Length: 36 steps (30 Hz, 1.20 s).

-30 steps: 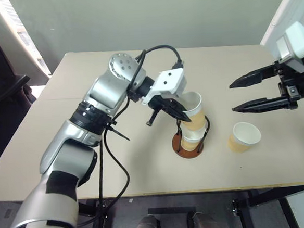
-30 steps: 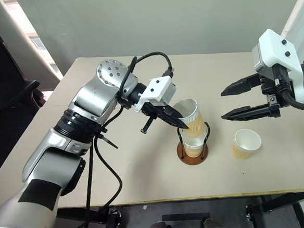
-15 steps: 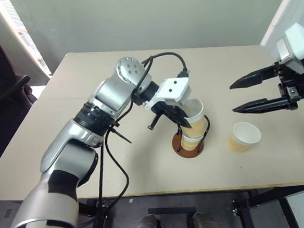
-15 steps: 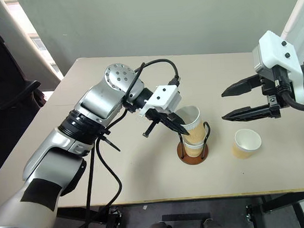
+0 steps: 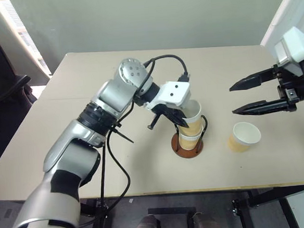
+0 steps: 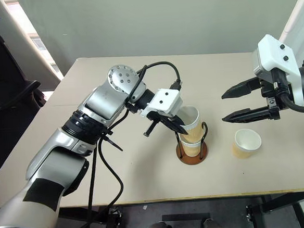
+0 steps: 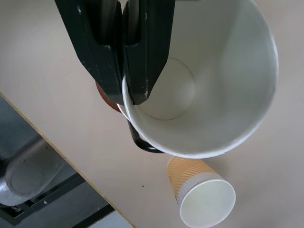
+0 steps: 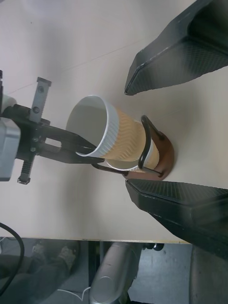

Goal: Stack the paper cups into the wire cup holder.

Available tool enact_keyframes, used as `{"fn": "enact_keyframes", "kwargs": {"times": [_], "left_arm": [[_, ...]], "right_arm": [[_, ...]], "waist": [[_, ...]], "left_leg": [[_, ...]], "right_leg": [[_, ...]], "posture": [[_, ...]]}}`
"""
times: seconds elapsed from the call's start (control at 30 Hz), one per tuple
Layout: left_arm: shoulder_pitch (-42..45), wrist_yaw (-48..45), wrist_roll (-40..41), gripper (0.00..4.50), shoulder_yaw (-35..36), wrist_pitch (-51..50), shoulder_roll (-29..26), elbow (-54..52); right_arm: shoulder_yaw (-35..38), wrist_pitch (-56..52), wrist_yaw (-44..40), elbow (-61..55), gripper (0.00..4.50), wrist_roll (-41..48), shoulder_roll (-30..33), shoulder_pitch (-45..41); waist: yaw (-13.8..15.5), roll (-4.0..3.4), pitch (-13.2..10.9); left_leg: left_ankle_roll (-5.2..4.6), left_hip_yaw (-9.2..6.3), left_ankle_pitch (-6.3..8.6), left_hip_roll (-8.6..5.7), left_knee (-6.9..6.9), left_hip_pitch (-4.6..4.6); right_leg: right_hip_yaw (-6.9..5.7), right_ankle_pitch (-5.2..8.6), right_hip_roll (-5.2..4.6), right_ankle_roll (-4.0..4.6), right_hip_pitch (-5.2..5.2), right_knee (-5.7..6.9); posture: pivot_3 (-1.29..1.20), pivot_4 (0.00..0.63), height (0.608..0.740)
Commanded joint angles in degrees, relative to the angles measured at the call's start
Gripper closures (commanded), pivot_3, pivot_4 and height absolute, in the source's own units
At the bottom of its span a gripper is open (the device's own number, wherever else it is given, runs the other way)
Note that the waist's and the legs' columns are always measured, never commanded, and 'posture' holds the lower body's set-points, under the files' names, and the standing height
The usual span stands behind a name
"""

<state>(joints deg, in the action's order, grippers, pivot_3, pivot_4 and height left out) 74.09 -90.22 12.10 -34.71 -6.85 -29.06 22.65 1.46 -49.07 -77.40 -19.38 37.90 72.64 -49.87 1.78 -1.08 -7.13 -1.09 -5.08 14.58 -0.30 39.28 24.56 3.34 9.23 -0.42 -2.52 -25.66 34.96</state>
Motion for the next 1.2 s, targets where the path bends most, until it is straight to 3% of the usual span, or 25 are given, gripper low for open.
{"fn": "enact_keyframes", "kwargs": {"times": [0.03,0.13,0.5,0.77,0.87,1.2], "left_arm": [[0.7,-2.3,-0.7,4.47,0.8,1.1,0.2,0.0],[0.9,-2.3,-0.7,3.82,0.4,0.9,0.2,0.3],[2.0,-2.2,-0.9,0.02,4.1,1.4,1.4,2.2],[2.9,0.5,5.2,0.02,16.2,-7.7,0.8,1.0],[1.7,1.4,6.8,0.02,20.1,-11.4,-1.2,-0.2],[-2.9,-1.9,5.7,0.02,22.9,-11.1,-10.0,-4.3]], "right_arm": [[1.7,0.5,0.4,-0.5,1.62,0.0,0.7,-0.1],[2.0,0.5,0.4,-0.5,1.62,-0.1,1.0,0.3],[2.2,0.3,1.3,-0.4,1.62,-0.1,0.8,0.8],[0.2,-2.6,5.6,-0.5,1.62,-2.5,1.3,3.8],[-1.9,-0.2,5.7,-2.2,1.62,-7.0,3.7,8.8],[-7.8,9.2,2.6,0.1,1.62,-17.2,5.2,14.3]], "waist": [[0.0,0.00,0.0],[0.0,0.00,0.0],[0.0,0.00,0.0],[0.0,0.00,0.0],[0.0,0.00,0.0],[-0.1,-0.05,0.0]], "left_leg": [[0.00,0.00,0.00,0.00,0.00,0.00],[0.00,0.00,0.00,0.00,0.00,0.00],[-0.01,0.01,0.01,0.00,0.01,0.00],[-0.02,0.02,0.01,0.00,0.03,0.00],[-0.01,0.01,0.00,0.01,0.02,0.01],[-0.05,0.05,0.01,0.01,0.12,-0.03]], "right_leg": [[0.00,0.00,0.00,0.00,0.00,0.00],[0.00,0.00,0.00,0.00,0.00,0.00],[0.00,-0.01,0.00,-0.01,0.00,0.01],[0.00,-0.02,0.00,-0.03,0.01,0.00],[-0.02,-0.02,0.00,-0.04,0.01,0.00],[0.04,-0.06,0.01,-0.09,0.02,0.03]], "posture": [[0.00,0.150,0.740],[0.00,0.150,0.740],[0.00,0.150,0.740],[0.00,0.150,0.740],[0.00,0.150,0.740],[0.00,0.150,0.740]]}}
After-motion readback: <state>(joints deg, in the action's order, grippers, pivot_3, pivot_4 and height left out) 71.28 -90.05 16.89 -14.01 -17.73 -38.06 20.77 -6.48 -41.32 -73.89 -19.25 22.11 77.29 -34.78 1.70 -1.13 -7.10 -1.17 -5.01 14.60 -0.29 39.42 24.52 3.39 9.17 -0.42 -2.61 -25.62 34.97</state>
